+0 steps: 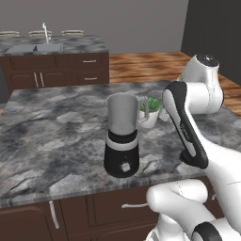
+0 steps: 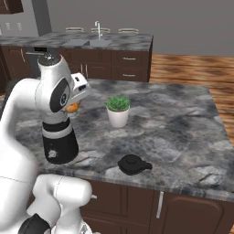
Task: Open the blender lid, put the tangerine in the blender, close the lid, and start the blender.
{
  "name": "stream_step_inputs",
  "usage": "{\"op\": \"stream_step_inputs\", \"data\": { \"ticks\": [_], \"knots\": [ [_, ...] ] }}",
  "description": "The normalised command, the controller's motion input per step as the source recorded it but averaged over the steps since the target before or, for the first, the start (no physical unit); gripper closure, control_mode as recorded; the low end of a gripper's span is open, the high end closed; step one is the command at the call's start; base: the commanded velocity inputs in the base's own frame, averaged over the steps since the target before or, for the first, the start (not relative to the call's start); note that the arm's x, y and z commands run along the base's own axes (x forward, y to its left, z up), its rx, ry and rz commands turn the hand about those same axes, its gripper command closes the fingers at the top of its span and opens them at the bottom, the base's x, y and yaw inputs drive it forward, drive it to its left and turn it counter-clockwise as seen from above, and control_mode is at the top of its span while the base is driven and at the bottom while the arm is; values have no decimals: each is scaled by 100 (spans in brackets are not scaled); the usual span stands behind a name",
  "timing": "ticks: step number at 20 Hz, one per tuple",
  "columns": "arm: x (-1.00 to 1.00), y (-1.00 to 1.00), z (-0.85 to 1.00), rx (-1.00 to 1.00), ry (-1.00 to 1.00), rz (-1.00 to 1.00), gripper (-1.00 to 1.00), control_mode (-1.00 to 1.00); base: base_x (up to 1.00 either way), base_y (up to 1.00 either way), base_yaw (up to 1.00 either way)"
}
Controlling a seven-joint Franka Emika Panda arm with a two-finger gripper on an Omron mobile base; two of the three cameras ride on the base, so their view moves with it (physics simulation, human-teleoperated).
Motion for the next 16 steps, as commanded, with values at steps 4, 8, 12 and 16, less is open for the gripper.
{"op": "stream_step_inputs", "data": {
  "ticks": [4,8,12,16],
  "knots": [
    [-13,57,77,-1,-9,0,100,-100,0,0,0],
    [0,70,53,-1,-5,0,100,-100,0,0,0],
    [13,81,4,-2,0,0,100,-100,0,0,0],
    [49,70,-3,-1,8,0,100,-100,0,0,0]
  ]
}}
